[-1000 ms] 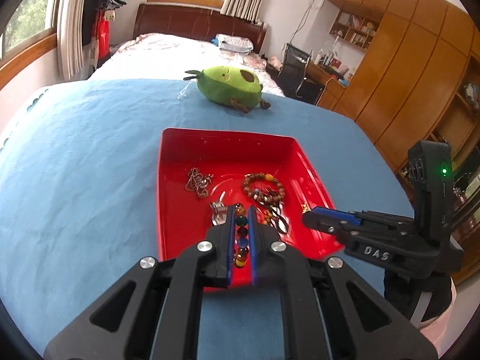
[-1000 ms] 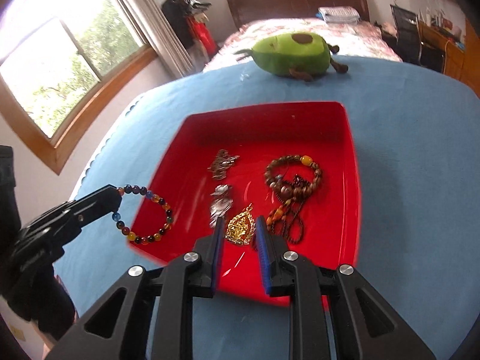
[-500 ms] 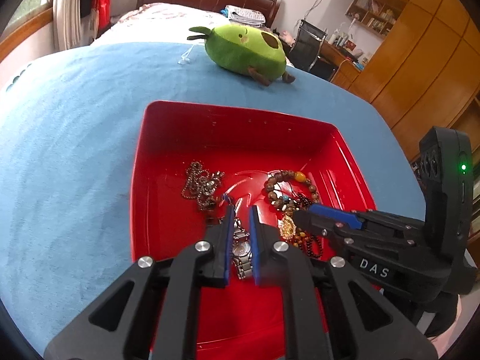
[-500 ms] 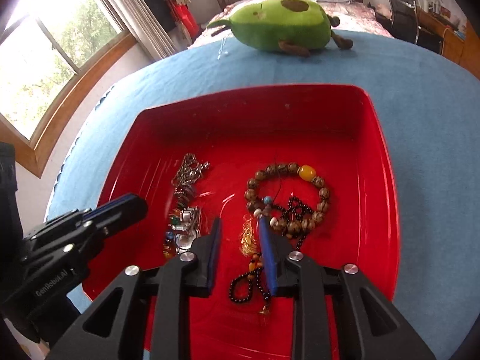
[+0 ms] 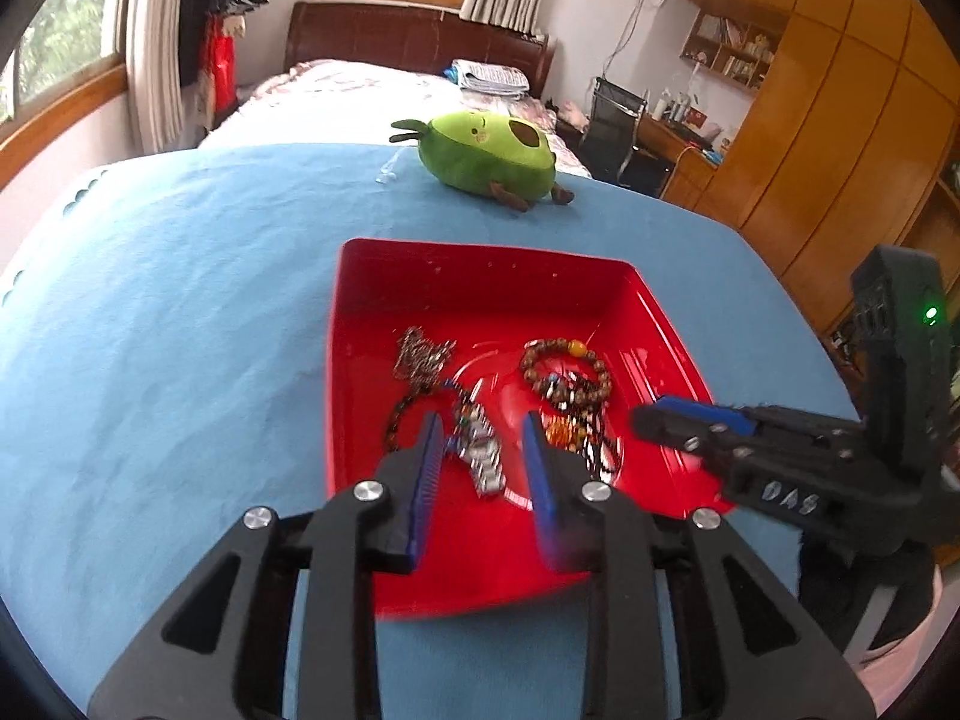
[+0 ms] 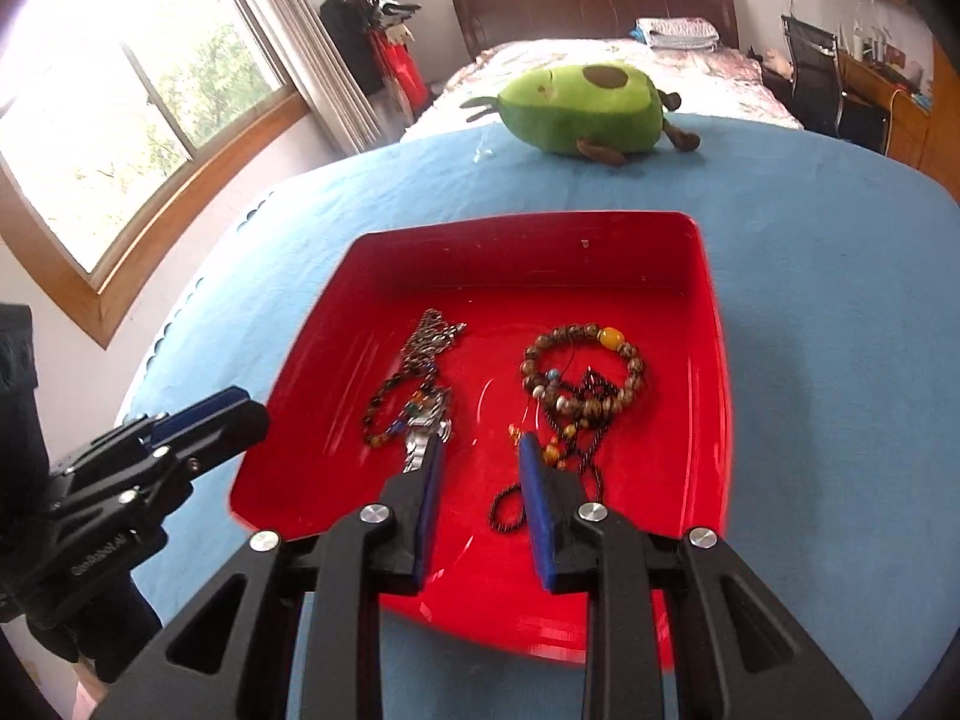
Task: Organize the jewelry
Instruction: 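Carry bracelet and pendant into the red tin and open both tools, then lower the right tool around the silver bangle while the left tool grasps the silver hoop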
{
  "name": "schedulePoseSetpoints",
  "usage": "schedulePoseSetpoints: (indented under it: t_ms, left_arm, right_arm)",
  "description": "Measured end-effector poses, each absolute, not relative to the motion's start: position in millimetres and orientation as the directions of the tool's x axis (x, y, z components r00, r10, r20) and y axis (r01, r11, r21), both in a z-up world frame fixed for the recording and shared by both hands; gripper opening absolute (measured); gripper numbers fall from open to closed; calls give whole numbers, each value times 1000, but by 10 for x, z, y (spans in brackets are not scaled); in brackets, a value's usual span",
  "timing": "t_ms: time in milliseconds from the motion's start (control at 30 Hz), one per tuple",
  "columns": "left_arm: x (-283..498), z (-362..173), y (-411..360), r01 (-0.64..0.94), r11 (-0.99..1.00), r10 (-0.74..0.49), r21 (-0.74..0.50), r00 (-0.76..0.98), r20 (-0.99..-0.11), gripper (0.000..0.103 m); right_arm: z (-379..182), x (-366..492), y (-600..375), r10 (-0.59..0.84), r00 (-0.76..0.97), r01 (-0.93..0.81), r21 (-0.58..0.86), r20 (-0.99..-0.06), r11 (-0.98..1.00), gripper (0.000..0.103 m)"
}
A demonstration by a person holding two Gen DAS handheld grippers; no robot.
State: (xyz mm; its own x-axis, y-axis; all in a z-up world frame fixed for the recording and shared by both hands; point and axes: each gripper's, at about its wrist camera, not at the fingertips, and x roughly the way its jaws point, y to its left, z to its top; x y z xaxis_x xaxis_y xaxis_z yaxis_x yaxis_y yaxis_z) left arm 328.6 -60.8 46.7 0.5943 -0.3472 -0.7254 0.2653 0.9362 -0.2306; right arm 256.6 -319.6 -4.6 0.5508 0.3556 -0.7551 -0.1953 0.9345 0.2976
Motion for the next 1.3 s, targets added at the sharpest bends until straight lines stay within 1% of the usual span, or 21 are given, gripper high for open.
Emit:
schedulePoseSetpoints:
  t_ms: [33,100,133,233,300,333,400,567,667,700,800,867,900,933,1000,1133,1233,1300]
  left_arm:
    - [3204,469,-586,259,939,-339,-225,599,-725,32]
    - [3040,465,-533,242,949,-312,-203,616,-723,41]
    - [2962,462,-512,234,953,-300,-193,625,-721,43]
    - [2666,449,-405,201,964,-265,-175,648,-714,52]
    - [2539,447,-346,190,967,-255,-171,656,-710,61]
    - [2443,439,-318,185,969,-247,-165,662,-708,62]
    - [2284,425,-277,180,972,-233,-150,668,-706,72]
    - [1894,385,-216,181,975,-221,-133,673,-706,86]
    - [1653,354,-201,193,972,-230,-133,670,-706,89]
    - [1590,343,-192,197,971,-233,-135,668,-706,91]
    - [1416,305,-165,197,970,-238,-141,667,-706,92]
    - [1329,279,-162,192,971,-235,-141,666,-709,93]
    - [1285,267,-159,191,971,-234,-142,664,-710,94]
    - [1240,254,-156,189,971,-234,-143,663,-711,95]
    - [1150,220,-148,188,973,-228,-136,658,-718,95]
    - [1006,152,-140,190,978,-194,-91,645,-739,97]
    - [895,80,-113,181,982,-158,-53,632,-759,97]
    - [825,41,-62,169,984,-156,-62,628,-762,97]
  right_arm:
    - [-20,2491,-3208,354,560,-200,292,-749,935,26]
    - [10,2345,-3227,352,572,-207,285,-741,936,26]
    - [21,2248,-3239,350,579,-210,281,-737,937,26]
    - [18,1994,-3280,346,587,-213,273,-732,938,26]
    - [-10,1802,-3295,345,590,-220,265,-731,939,26]
    - [-24,1744,-3300,345,589,-223,264,-731,938,26]
    - [-73,1552,-3307,346,583,-228,261,-735,938,26]
    - [-207,1187,-3280,354,565,-244,260,-745,935,30]
    - [-307,967,-3259,376,540,-257,278,-753,926,32]
    - [-335,907,-3258,381,535,-259,283,-754,923,35]
    - [-420,667,-3253,381,534,-258,284,-755,924,49]
    - [-463,543,-3254,379,534,-259,281,-755,924,54]
    - [-477,513,-3255,379,532,-258,282,-757,924,60]
    - [-499,464,-3262,378,530,-252,284,-759,925,63]
    - [-534,353,-3257,372,530,-253,277,-762,927,65]
    - [-610,168,-3258,376,514,-258,278,-771,925,79]
    - [-669,49,-3246,385,495,-264,288,-779,921,81]
    - [-728,-9,-3239,400,471,-268,304,-786,914,81]
